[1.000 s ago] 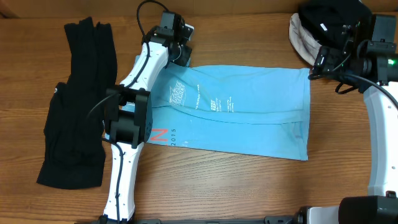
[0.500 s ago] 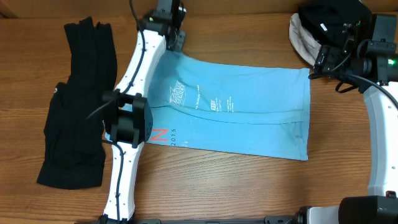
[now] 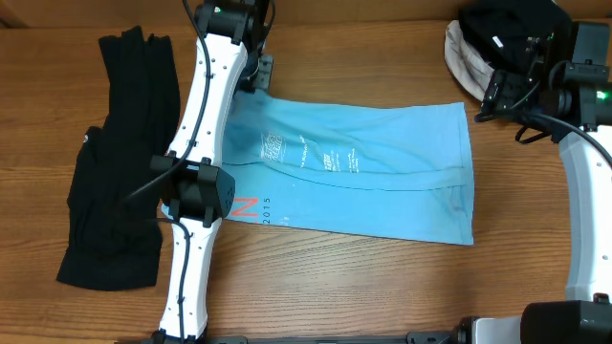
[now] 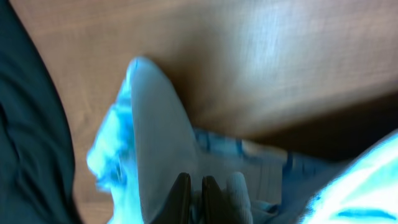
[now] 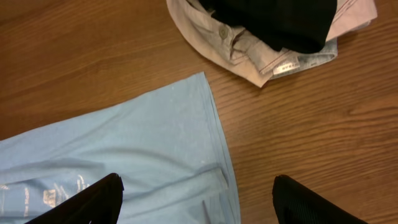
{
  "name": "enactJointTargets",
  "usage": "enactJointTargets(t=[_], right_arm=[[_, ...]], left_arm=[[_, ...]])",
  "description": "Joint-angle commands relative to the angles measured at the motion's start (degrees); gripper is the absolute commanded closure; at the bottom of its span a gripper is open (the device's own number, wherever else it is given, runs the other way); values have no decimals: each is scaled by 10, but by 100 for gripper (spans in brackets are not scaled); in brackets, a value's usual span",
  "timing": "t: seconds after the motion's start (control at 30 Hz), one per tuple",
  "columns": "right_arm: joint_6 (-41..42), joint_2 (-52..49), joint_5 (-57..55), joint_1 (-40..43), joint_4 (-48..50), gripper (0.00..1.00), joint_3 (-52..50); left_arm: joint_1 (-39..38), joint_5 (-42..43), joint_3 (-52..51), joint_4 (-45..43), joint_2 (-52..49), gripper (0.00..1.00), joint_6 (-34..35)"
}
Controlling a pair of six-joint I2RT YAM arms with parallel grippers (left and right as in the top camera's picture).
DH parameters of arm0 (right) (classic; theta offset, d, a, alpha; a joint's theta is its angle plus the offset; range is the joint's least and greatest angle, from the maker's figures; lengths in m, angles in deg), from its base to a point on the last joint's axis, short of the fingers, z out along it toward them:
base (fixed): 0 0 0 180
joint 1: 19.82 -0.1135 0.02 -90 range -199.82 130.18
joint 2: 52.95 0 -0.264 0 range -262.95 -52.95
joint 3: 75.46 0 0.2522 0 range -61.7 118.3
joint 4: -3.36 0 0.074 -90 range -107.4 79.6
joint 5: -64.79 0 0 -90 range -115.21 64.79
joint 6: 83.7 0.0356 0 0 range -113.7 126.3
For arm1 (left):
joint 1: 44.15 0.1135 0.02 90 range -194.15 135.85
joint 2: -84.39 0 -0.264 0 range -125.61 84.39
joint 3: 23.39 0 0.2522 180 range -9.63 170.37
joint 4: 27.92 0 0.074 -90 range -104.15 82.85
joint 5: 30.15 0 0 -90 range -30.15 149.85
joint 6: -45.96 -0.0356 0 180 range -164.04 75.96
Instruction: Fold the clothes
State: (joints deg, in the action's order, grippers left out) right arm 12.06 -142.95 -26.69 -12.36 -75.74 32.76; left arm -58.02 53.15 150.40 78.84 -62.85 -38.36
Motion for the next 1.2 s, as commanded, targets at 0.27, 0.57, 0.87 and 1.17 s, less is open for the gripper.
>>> enactJointTargets(t=[0.27,0.57,0.87,1.17], right_arm=[[37,2,29,1,-3,18,4],[32,2,28,1,-23,14,4],[32,2,28,1,-26,14,4],[28,2,26,1,-30,13,4]], left_arm=[[4,46,11,38,4,96,49],[3,100,-1,38,10,96,56],[3,77,-99,38,93,96,53],[-15,75,-339,38,135,67,25]])
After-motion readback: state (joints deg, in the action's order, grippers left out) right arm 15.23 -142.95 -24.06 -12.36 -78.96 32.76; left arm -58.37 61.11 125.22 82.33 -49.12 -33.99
